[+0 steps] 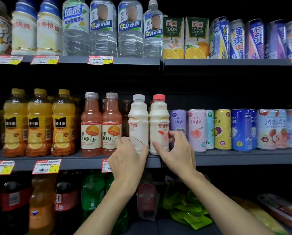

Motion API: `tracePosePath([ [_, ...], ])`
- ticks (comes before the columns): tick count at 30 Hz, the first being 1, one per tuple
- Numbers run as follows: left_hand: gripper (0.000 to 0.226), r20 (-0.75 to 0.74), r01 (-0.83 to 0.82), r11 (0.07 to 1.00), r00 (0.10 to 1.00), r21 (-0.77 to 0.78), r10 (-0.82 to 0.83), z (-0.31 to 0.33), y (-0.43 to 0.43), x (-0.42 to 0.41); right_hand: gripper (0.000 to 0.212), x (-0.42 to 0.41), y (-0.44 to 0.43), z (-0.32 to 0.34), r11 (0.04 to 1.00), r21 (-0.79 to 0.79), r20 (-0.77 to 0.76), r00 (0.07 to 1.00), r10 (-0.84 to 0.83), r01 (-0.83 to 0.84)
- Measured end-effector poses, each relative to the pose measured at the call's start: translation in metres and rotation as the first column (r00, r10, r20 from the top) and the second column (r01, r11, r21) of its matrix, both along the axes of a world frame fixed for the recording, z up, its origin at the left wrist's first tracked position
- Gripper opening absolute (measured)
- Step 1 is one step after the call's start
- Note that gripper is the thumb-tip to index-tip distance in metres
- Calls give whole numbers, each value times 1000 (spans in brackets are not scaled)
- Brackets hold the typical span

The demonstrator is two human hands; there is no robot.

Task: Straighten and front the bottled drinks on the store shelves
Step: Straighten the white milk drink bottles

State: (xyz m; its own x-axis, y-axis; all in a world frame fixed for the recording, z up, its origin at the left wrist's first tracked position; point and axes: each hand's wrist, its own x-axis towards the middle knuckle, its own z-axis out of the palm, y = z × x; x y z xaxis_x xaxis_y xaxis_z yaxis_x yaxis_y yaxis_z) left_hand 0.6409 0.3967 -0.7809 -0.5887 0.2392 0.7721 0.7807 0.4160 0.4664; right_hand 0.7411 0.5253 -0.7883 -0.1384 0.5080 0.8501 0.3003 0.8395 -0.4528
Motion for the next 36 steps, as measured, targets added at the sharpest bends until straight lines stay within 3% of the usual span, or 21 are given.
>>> tracePosePath([
  [10, 53, -62, -64, 998, 996, -11, 63, -5, -6, 0, 52, 5, -6, 0, 1000, 24, 89, 996, 18, -20],
  [18, 50, -76, -12, 1000, 997, 9, 12, -6, -7, -10, 63, -2, -12, 2, 999, -15, 54, 997, 46, -45],
  [25, 42, -90, 146, 982, 987, 122, -136, -14, -17, -29, 39, 5, -3, 3, 990, -37, 18, 990, 138, -137],
  [36, 37, -24, 149, 985, 989, 87, -148, 1, -20, -37, 47, 7, 5, 14, 974, -104, 49, 977, 208, -202],
])
